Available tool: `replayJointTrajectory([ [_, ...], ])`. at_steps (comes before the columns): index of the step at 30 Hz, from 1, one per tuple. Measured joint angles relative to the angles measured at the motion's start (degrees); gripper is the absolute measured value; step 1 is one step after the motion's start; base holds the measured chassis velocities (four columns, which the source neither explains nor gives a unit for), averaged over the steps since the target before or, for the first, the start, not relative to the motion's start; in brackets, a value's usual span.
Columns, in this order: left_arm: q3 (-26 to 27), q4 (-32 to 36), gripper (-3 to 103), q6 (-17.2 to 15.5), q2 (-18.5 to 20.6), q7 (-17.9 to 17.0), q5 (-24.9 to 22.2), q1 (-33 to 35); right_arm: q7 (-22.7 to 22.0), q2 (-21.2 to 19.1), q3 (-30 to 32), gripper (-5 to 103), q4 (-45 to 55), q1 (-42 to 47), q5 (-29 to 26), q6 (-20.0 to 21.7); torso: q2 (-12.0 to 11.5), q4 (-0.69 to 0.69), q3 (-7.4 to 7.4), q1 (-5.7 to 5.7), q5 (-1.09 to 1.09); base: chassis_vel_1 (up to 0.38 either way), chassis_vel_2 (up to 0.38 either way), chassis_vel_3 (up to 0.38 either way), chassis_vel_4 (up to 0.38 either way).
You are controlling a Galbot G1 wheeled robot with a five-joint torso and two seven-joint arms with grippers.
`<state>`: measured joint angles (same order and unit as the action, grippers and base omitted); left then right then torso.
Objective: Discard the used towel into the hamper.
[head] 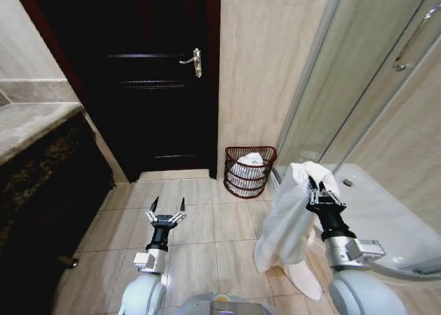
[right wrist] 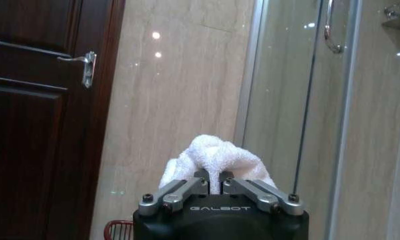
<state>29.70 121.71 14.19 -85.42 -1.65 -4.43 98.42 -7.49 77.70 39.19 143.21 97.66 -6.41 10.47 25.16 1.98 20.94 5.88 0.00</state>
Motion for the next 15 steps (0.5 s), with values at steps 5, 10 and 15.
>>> replayJointTrajectory([
  [5, -0.1, 0.4, 100, 0.0, -0.1, -0.1, 0.2, 0.1, 0.0, 0.0, 0.0, 7, 0.0, 0.1, -0.1, 0.0, 1.2, 0.0, 0.74, 0.45, 0.0, 0.0, 0.0, 0.0, 0.0],
  [10, 0.0, 0.6, 100, -0.1, -0.1, -0.1, 0.2, 0.2, 0.0, 0.0, 0.0, 7, 0.0, -0.1, -0.2, 0.0, 2.4, 0.0, 1.39, 0.93, 0.0, 0.0, 0.0, 0.0, 0.0],
  [15, 0.0, 0.6, 100, -0.1, -0.1, -0.2, 0.2, 0.2, 0.0, -0.1, 0.0, 7, 0.0, -0.1, -0.2, 0.0, 3.3, 0.0, 1.96, 1.32, 0.0, 0.0, 0.0, 0.0, 0.0],
])
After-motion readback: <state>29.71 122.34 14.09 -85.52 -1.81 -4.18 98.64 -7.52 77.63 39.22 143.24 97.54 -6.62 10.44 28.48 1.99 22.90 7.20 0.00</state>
